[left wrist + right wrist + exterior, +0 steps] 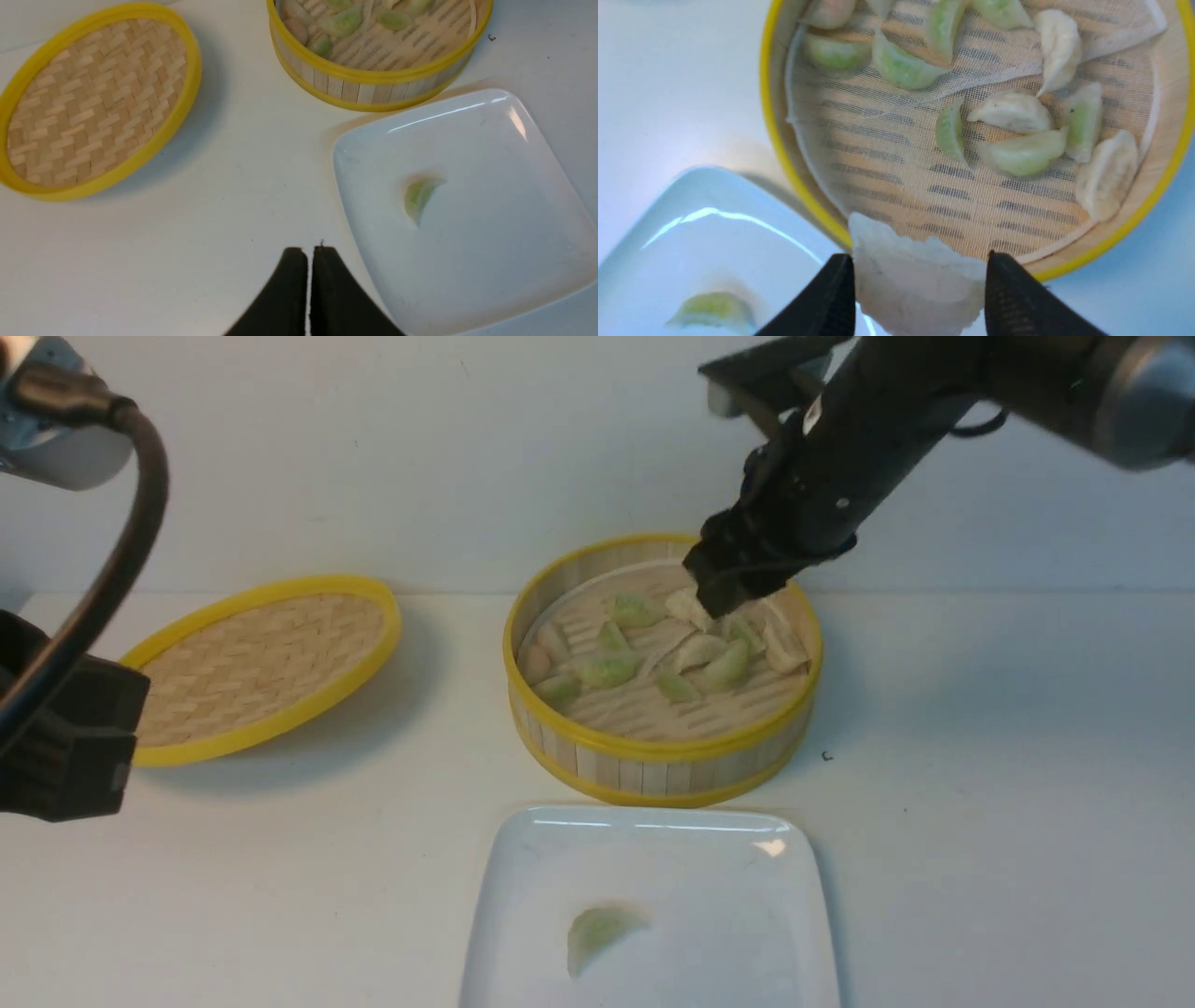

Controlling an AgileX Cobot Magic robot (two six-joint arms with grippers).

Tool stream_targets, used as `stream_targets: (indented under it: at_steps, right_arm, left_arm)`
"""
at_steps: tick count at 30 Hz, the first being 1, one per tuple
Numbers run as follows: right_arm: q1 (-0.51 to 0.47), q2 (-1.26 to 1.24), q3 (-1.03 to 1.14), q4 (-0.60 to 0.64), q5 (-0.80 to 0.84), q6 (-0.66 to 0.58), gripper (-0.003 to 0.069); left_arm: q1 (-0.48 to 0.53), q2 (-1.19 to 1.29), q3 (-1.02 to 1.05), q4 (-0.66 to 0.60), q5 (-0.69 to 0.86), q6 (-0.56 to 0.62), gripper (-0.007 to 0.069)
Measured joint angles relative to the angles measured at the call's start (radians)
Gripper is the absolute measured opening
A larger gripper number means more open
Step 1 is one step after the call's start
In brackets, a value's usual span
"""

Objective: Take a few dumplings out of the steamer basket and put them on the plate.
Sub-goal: Use the right arm to put the dumpling into the plate

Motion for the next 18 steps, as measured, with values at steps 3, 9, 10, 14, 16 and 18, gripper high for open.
stream_targets:
  at_steps: [3, 9, 10, 14, 16, 18]
  right_arm:
    - [0.0, -0.068, 0.0, 0.039, 0.025, 0.008, 0.0328]
    - [0.015, -0.129, 0.121, 0.121, 0.024, 0.009, 0.0328]
    - [0.025, -0.131, 0.169, 0.125, 0.024, 0.009, 0.0328]
    - [0.075, -0.127, 0.334, 0.129, 0.011, 0.009, 0.0328]
    - [0.108, -0.121, 0.425, 0.13, -0.053, 0.009, 0.0328]
    - [0.127, -0.114, 0.464, 0.131, -0.096, 0.01, 0.0328]
  left_arm:
    - [0.0, 0.0, 0.0, 0.0, -0.005, 0.0, -0.0006]
    - [0.0, 0.0, 0.0, 0.0, -0.014, 0.003, -0.0006]
    - [0.0, 0.0, 0.0, 0.0, -0.016, 0.006, -0.0006]
    - [0.0, 0.0, 0.0, 0.002, -0.017, 0.011, -0.0006]
    - [0.0, 0.0, 0.0, 0.005, -0.019, 0.011, -0.0006]
    - [0.0, 0.0, 0.0, 0.009, -0.022, 0.013, -0.0006]
